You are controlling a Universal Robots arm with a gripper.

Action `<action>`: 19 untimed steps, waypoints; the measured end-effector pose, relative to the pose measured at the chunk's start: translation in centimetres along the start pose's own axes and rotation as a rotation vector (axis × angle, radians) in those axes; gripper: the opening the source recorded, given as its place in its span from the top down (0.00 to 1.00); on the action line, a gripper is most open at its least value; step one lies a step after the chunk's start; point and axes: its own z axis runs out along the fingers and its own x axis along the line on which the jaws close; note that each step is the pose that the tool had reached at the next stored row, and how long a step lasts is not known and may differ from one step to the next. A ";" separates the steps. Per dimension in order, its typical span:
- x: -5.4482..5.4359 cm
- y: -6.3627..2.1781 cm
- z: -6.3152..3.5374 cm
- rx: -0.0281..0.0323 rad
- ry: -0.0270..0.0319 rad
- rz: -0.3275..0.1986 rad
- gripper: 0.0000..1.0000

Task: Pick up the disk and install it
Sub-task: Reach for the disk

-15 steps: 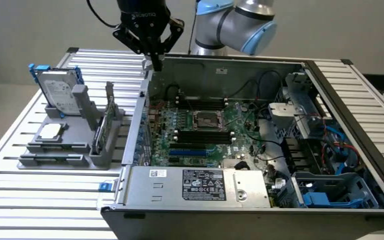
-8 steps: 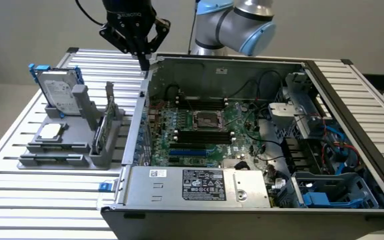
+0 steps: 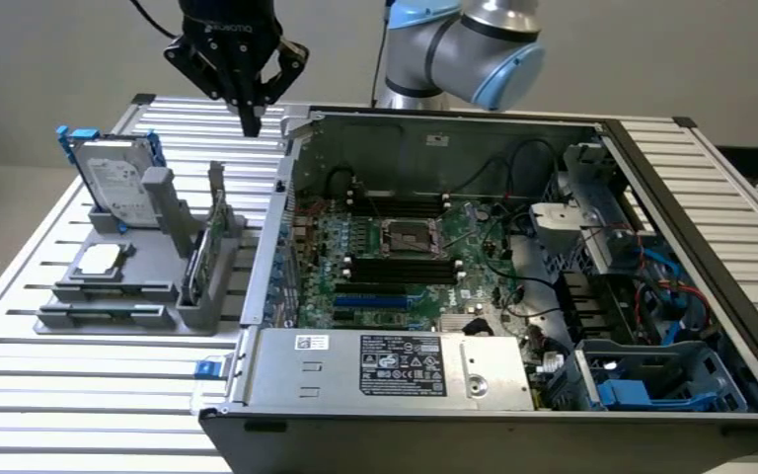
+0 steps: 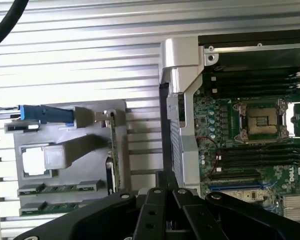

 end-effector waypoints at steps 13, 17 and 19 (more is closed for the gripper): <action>5.9 1.20 0.66 0.0002 0.0040 0.000 0.89; 7.7 1.67 0.88 0.0002 0.0049 0.000 0.89; 8.5 1.91 0.99 0.0003 0.0055 0.000 0.89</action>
